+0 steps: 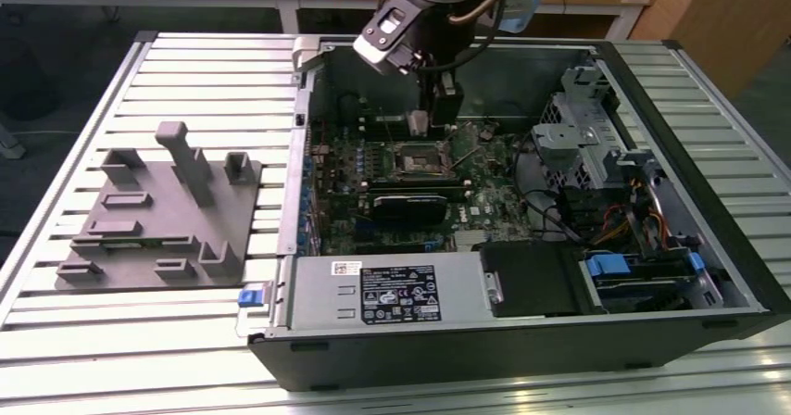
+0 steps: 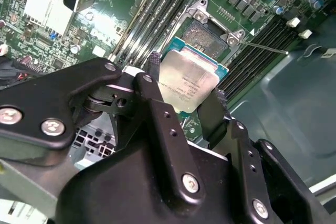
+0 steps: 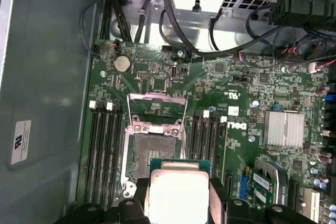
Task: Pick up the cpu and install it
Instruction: 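Place the cpu into insertion slot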
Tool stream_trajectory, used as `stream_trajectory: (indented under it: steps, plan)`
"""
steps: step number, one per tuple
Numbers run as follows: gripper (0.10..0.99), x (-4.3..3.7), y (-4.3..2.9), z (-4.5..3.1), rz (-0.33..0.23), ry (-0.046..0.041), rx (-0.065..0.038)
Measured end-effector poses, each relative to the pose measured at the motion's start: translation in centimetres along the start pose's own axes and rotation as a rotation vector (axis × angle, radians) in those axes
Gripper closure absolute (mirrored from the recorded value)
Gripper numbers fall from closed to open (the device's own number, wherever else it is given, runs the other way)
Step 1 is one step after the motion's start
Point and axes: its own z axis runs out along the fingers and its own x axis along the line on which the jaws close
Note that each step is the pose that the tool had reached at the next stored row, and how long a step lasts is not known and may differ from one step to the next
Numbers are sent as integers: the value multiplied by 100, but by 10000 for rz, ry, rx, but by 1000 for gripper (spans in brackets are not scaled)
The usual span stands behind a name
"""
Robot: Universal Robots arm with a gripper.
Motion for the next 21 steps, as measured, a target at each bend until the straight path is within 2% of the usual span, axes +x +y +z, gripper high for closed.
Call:
stream_trajectory:
  steps: [12,21]
  plan:
    - [545,49,-1,189,97,-5,1]
    - [545,53,-2,240,98,-6,1]
